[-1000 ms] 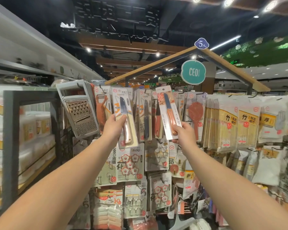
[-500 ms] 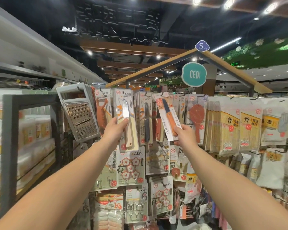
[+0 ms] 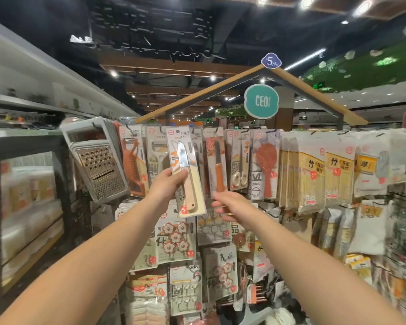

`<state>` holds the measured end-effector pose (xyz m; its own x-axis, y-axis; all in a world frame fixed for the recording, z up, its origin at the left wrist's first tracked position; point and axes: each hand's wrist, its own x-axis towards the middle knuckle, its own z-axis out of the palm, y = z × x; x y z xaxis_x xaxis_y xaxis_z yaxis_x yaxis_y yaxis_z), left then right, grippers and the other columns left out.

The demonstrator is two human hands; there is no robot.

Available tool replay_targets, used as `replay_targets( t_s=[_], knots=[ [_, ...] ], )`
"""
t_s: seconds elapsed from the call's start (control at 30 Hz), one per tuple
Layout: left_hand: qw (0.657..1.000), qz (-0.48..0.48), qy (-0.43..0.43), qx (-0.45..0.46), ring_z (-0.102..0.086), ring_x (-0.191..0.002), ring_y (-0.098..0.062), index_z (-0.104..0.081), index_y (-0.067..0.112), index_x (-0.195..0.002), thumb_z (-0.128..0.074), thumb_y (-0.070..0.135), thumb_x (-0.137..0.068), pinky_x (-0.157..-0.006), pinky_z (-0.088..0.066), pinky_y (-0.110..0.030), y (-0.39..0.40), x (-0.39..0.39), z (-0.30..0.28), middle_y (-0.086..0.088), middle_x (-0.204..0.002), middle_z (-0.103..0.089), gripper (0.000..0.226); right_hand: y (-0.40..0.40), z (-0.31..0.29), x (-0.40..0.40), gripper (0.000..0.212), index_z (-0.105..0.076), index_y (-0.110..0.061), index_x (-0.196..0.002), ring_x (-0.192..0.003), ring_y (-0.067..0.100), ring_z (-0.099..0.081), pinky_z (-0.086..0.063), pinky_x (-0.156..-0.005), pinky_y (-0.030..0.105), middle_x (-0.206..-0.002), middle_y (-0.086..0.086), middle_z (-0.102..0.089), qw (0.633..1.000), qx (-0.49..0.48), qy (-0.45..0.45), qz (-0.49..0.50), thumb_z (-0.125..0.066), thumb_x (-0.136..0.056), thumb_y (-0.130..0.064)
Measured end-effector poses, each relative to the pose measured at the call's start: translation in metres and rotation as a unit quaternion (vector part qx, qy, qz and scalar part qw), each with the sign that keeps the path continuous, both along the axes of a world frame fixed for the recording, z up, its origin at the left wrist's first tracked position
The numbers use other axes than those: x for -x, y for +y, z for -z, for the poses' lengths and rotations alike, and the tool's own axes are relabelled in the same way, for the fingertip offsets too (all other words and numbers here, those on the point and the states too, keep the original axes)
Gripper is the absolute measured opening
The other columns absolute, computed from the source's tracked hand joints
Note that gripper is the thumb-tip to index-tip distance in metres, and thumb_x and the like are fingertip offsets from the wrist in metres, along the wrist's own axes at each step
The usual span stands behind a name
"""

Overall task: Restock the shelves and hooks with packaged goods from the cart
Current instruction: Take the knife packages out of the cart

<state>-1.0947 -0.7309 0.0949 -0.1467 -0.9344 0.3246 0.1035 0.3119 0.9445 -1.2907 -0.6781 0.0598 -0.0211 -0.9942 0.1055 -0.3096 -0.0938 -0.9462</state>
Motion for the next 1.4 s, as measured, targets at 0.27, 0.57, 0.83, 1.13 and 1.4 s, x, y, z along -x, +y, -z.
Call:
replay_targets(
  t_s=[0.27,0.57,0.83,1.13,1.4],
  knots=[
    [0.999,0.051,-0.006,-0.003,-0.068,-0.079,-0.016,-0.067,0.011,-0.100,-0.060,0.015,-0.096,-0.072,-0.051,-0.030,0.006,0.016,0.006,0.000,-0.086,-0.073,0.009,0.005,-0.003,-0.037,0.020,-0.058,-0.016,-0.113,-0.095,0.015,-0.069,-0.060,-0.072,0.030,-0.110,0.006,-0.069,0.997,0.032,-0.041,-0.061,-0.062,-0.095,-0.025],
    [0.996,0.035,-0.058,-0.058,-0.062,-0.107,-0.018,-0.057,0.021,-0.123,-0.070,0.031,-0.088,-0.101,-0.045,-0.040,0.007,-0.007,0.011,0.000,-0.116,-0.067,0.039,-0.011,-0.011,-0.037,0.031,-0.050,-0.016,-0.130,-0.095,0.025,-0.069,-0.061,-0.073,0.040,-0.113,0.009,-0.067,0.992,0.086,-0.079,0.043,-0.051,-0.100,-0.019],
    [0.995,0.037,-0.043,-0.076,-0.063,-0.095,-0.014,-0.060,0.021,-0.113,-0.061,0.029,-0.094,-0.088,-0.044,-0.035,0.011,-0.018,0.010,0.002,-0.111,-0.071,0.020,-0.021,-0.030,-0.050,0.033,-0.051,-0.015,-0.129,-0.082,0.021,-0.069,-0.057,-0.056,0.030,-0.110,0.010,-0.069,0.995,0.041,-0.081,0.048,-0.053,-0.098,-0.024],
    [0.992,0.029,-0.038,-0.119,-0.063,-0.093,-0.015,-0.058,0.021,-0.115,-0.056,0.030,-0.097,-0.089,-0.045,-0.035,0.007,-0.034,0.017,-0.001,-0.115,-0.072,0.020,-0.027,-0.040,-0.047,0.023,-0.053,-0.016,-0.120,-0.094,0.027,-0.070,-0.058,-0.061,0.036,-0.107,0.009,-0.068,0.993,0.068,-0.056,0.075,-0.052,-0.098,-0.022],
    [0.992,0.027,-0.038,-0.121,-0.065,-0.091,-0.014,-0.059,0.021,-0.116,-0.056,0.031,-0.097,-0.086,-0.046,-0.034,0.006,-0.033,0.013,0.003,-0.103,-0.074,0.022,-0.042,-0.027,-0.038,0.043,-0.056,-0.005,-0.123,-0.096,0.024,-0.064,-0.056,-0.055,0.027,-0.111,0.009,-0.063,0.991,-0.025,-0.077,0.107,-0.063,-0.094,-0.036]
  ],
)
